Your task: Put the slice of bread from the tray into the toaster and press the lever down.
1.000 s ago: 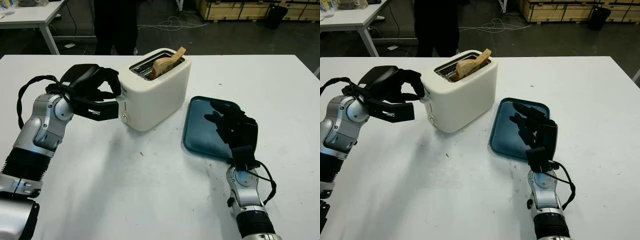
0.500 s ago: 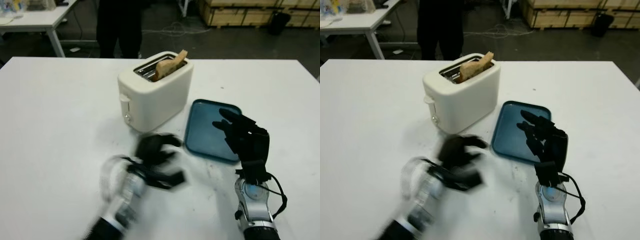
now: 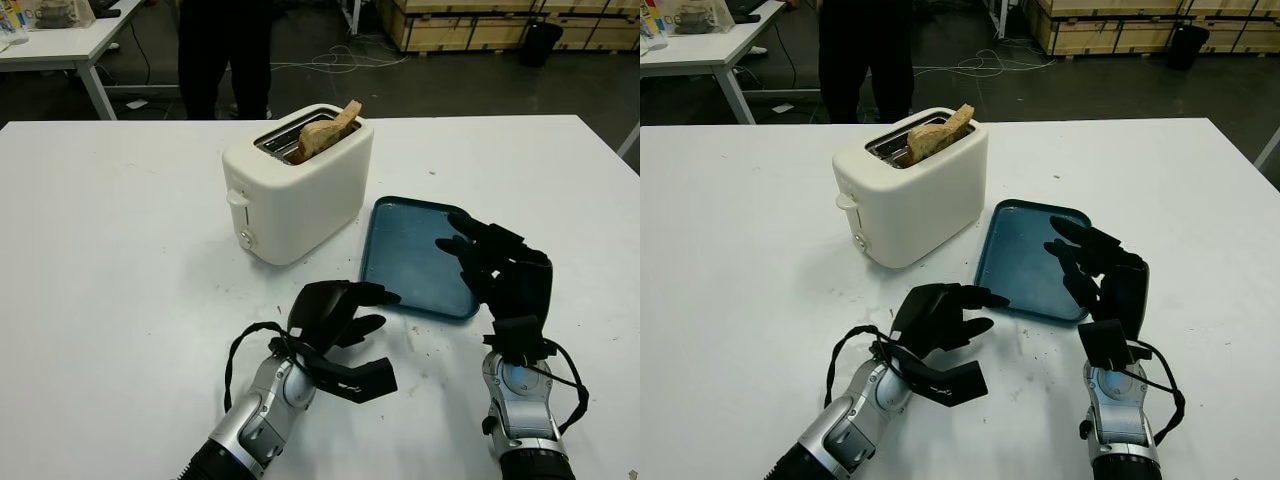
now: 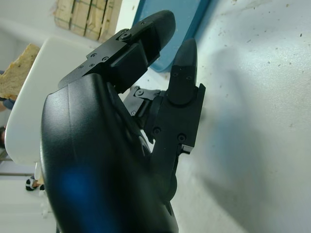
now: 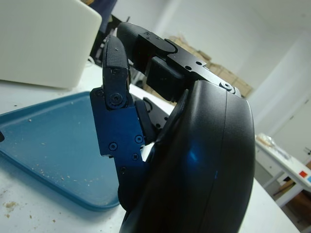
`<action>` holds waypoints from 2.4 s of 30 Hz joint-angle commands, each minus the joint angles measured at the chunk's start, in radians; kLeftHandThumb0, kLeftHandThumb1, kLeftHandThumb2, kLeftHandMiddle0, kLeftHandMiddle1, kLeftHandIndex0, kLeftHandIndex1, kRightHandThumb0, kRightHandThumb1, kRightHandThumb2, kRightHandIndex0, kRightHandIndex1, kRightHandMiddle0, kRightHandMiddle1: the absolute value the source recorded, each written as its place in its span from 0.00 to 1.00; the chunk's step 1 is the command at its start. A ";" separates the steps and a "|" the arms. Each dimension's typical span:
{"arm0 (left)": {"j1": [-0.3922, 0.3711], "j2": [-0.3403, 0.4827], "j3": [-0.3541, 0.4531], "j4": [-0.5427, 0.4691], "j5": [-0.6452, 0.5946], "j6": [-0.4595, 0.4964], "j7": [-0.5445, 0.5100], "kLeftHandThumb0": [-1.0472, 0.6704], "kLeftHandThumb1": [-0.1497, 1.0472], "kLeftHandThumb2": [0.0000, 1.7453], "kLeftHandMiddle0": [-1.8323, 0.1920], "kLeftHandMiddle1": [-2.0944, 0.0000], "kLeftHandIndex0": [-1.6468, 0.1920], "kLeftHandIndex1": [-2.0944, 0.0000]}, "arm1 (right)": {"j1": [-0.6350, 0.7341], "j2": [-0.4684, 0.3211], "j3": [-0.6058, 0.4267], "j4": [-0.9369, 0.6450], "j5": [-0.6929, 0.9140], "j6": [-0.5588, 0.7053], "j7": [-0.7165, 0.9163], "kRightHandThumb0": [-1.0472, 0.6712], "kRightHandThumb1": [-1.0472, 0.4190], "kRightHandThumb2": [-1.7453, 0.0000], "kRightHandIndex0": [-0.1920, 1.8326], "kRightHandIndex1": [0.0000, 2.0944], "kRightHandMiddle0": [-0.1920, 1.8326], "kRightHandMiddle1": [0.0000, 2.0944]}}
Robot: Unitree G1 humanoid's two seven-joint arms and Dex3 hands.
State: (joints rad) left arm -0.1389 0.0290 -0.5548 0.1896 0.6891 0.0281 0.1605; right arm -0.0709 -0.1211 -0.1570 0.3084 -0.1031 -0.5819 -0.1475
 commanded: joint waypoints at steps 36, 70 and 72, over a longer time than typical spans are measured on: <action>-0.039 0.473 0.631 -0.681 0.188 0.077 -0.252 0.38 0.89 0.05 0.41 0.31 0.34 1.00 | -0.084 0.009 0.026 0.117 0.002 -0.079 -0.012 0.37 0.09 0.86 0.63 0.15 0.63 0.00; -0.314 0.587 0.403 -0.460 0.168 0.094 -0.672 0.39 0.89 0.09 0.38 0.31 0.42 1.00 | -0.086 0.011 0.017 0.117 -0.012 -0.086 -0.033 0.37 0.09 0.86 0.63 0.16 0.63 0.00; -0.315 0.585 0.402 -0.458 0.169 0.104 -0.679 0.39 0.89 0.10 0.38 0.31 0.42 1.00 | -0.086 0.011 0.016 0.117 -0.010 -0.088 -0.030 0.37 0.09 0.86 0.63 0.16 0.63 0.00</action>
State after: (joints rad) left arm -0.4292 0.6028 -0.1450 -0.2610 0.8417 0.1248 -0.5086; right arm -0.1483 -0.1089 -0.1404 0.4289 -0.1231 -0.6473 -0.1740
